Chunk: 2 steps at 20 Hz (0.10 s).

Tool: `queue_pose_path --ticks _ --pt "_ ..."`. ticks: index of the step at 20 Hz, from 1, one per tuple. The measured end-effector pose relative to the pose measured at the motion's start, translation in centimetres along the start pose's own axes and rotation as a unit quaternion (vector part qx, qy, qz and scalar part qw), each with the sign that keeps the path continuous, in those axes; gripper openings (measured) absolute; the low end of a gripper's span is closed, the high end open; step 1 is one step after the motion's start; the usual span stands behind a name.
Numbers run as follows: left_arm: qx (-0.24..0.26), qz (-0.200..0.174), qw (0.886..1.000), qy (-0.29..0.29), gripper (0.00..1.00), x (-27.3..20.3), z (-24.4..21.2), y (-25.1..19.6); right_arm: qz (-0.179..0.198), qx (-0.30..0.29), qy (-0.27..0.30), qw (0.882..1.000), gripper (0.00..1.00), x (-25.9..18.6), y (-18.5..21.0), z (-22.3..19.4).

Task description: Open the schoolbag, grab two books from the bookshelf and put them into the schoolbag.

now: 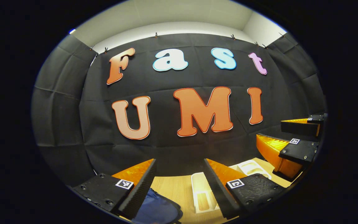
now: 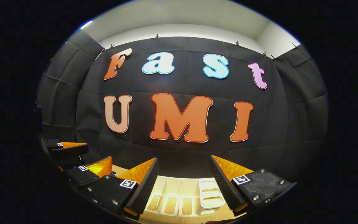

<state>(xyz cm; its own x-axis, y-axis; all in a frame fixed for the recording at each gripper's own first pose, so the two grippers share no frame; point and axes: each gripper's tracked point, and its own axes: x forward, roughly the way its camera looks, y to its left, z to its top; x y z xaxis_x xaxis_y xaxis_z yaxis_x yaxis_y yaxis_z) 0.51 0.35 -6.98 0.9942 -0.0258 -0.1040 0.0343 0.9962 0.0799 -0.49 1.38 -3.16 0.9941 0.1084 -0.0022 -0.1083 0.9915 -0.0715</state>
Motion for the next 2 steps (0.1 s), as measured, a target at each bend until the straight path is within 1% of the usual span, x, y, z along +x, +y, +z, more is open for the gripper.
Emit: queue_pose_path --ticks 1,2 --pt "-0.001 0.002 1.000 -0.003 0.93 0.02 0.14 0.09 0.001 -0.001 0.003 1.000 0.96 -0.01 0.06 -0.13" --pt "-0.001 0.002 1.000 -0.004 0.95 0.03 0.16 0.21 -0.006 -0.003 0.006 1.000 0.96 0.04 -0.24 -0.27"
